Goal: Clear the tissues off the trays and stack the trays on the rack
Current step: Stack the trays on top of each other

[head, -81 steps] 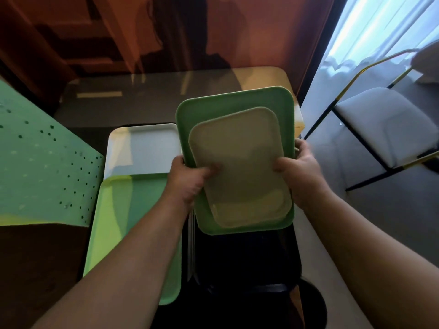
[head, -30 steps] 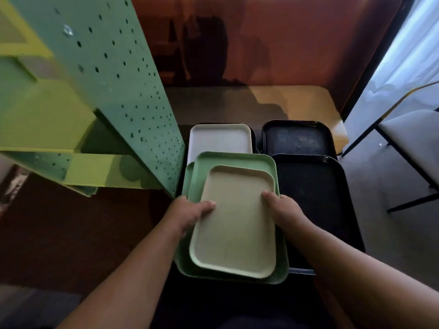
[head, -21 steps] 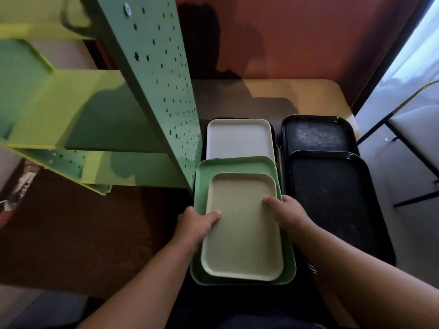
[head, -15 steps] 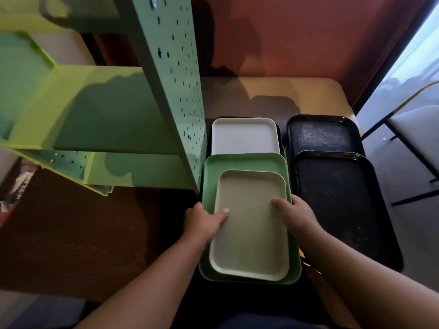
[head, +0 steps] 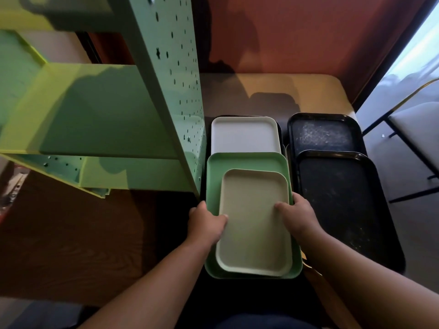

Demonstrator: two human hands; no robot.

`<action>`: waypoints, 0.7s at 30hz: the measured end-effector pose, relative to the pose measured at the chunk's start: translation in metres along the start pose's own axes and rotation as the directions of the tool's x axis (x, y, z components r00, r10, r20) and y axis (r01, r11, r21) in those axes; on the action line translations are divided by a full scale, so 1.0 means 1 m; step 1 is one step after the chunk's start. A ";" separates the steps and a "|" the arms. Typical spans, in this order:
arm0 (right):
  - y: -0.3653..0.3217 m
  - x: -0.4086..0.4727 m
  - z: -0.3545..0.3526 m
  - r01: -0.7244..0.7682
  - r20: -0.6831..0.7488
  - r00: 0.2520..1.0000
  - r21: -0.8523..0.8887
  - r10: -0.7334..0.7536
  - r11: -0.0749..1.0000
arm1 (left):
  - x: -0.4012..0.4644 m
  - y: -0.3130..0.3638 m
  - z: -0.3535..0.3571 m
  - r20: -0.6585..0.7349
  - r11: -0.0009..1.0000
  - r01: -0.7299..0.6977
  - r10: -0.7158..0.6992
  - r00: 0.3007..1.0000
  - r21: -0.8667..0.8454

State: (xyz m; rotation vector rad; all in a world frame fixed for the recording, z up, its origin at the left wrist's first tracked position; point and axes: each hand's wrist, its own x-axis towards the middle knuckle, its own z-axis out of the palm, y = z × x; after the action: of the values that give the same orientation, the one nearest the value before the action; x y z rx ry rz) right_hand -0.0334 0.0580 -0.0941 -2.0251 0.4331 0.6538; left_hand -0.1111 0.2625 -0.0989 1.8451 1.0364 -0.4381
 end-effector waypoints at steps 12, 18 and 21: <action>0.017 0.017 -0.005 -0.025 -0.024 0.999 -0.021 0.025 0.999 | -0.008 0.011 0.004 -0.018 0.999 -0.018 0.019 1.000 0.051; 0.023 0.027 -0.003 -0.051 0.002 0.999 -0.116 0.051 0.992 | -0.010 0.013 0.001 -0.025 0.995 -0.012 0.014 1.000 0.104; 0.010 0.019 -0.001 -0.074 -0.002 0.997 -0.178 0.075 0.981 | -0.009 0.015 0.001 -0.014 0.994 0.018 -0.017 1.000 0.108</action>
State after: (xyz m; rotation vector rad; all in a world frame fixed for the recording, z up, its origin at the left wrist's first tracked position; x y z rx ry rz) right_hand -0.0233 0.0517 -0.1118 -2.1841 0.4632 0.7664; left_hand -0.1040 0.2547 -0.0843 1.9383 1.0563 -0.5015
